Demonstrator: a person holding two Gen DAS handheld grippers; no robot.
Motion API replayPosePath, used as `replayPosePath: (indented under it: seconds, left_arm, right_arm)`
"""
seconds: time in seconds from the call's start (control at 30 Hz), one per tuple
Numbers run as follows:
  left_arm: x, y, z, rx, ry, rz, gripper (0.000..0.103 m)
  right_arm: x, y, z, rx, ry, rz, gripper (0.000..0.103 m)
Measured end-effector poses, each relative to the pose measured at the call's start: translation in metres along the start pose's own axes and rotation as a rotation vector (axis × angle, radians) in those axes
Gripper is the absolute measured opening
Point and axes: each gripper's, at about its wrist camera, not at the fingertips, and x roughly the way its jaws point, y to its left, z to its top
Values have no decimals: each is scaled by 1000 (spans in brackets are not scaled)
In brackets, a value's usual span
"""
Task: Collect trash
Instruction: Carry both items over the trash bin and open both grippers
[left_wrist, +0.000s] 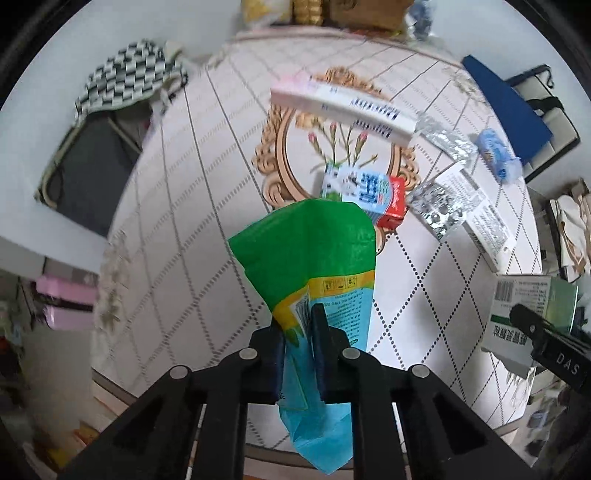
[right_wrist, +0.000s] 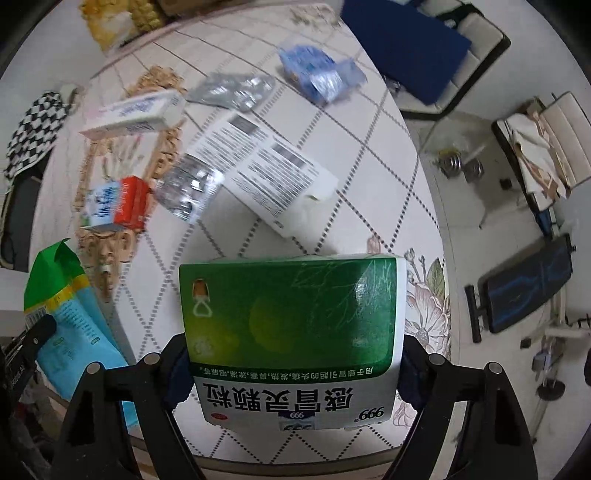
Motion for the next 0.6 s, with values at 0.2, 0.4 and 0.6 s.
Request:
replayPosePath:
  seconds: [0.2,0.4,0.6]
  left_arm:
    - [-32,25,-11,39,-98,2,9]
    - [-70,53,-43,72,-186,-37,9]
    - [-105,92,-103,138,-238,-117,9]
  right_arm:
    - [-33,21,-17,-15,-62,45,87]
    - [-71,36,-50,-4,-122,71,87]
    - [-119,57,-121,41,-198,81,87]
